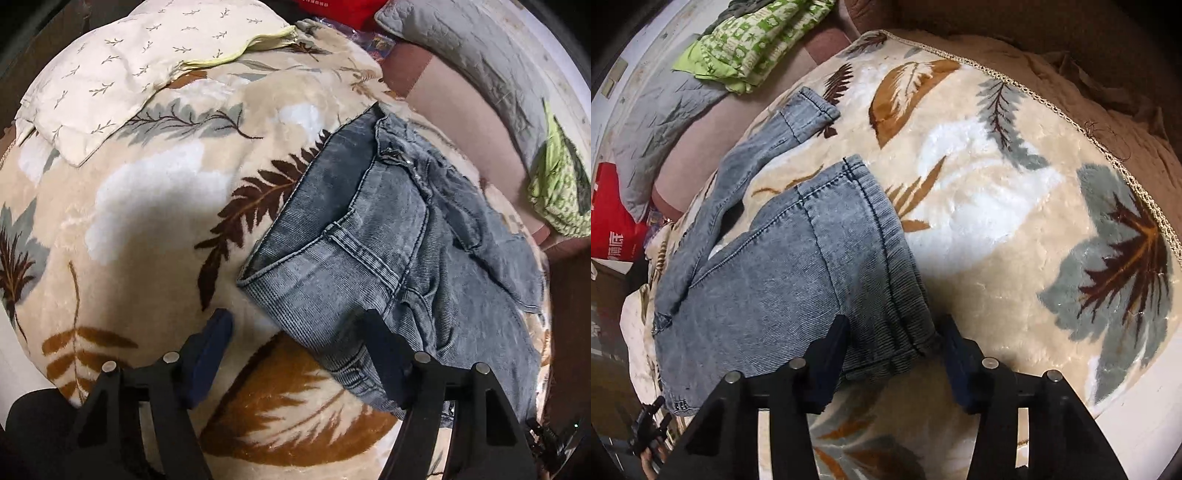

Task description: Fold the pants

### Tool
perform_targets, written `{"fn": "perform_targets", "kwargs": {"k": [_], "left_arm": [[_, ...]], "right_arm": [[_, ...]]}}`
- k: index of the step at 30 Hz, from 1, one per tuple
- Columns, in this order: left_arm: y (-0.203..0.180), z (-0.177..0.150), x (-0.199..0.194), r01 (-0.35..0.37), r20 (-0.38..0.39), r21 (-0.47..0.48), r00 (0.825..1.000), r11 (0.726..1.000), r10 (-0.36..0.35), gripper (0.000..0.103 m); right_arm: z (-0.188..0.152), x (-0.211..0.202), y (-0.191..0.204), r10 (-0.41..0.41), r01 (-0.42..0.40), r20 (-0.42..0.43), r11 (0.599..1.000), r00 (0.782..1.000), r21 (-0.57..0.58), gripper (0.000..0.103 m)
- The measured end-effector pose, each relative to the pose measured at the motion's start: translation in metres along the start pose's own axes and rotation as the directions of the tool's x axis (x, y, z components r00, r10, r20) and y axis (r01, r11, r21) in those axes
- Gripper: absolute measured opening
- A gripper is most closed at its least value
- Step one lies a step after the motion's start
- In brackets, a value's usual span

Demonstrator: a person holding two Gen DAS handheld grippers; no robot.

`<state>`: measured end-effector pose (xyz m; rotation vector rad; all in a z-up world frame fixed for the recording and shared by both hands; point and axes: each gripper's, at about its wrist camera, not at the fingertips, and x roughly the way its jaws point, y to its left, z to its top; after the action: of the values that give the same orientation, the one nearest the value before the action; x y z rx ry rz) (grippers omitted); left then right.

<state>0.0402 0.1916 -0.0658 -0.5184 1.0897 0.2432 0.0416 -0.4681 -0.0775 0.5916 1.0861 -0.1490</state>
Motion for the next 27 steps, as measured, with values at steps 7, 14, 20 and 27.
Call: {"fn": "perform_targets", "kwargs": {"k": [7, 14, 20, 27], "left_arm": [[-0.004, 0.001, 0.008, 0.019, -0.026, -0.011, 0.999, 1.000, -0.019, 0.025], [-0.005, 0.002, 0.005, 0.037, -0.047, 0.006, 0.998, 0.999, -0.036, 0.007], [-0.019, 0.006, -0.032, 0.027, 0.082, 0.057, 0.996, 0.998, -0.032, 0.003], [-0.030, -0.018, -0.106, 0.038, 0.270, 0.114, 0.961, 0.993, -0.068, 0.003]], "right_arm": [[0.003, 0.000, 0.002, 0.041, -0.041, -0.023, 0.999, 0.999, -0.024, 0.020], [0.000, -0.007, 0.021, 0.045, -0.045, 0.002, 0.997, 0.999, -0.070, 0.019], [0.004, -0.050, 0.032, 0.078, -0.069, 0.087, 0.993, 0.993, -0.097, 0.018], [0.002, -0.082, 0.018, 0.072, -0.059, 0.116, 0.992, 0.991, -0.112, 0.020]]}}
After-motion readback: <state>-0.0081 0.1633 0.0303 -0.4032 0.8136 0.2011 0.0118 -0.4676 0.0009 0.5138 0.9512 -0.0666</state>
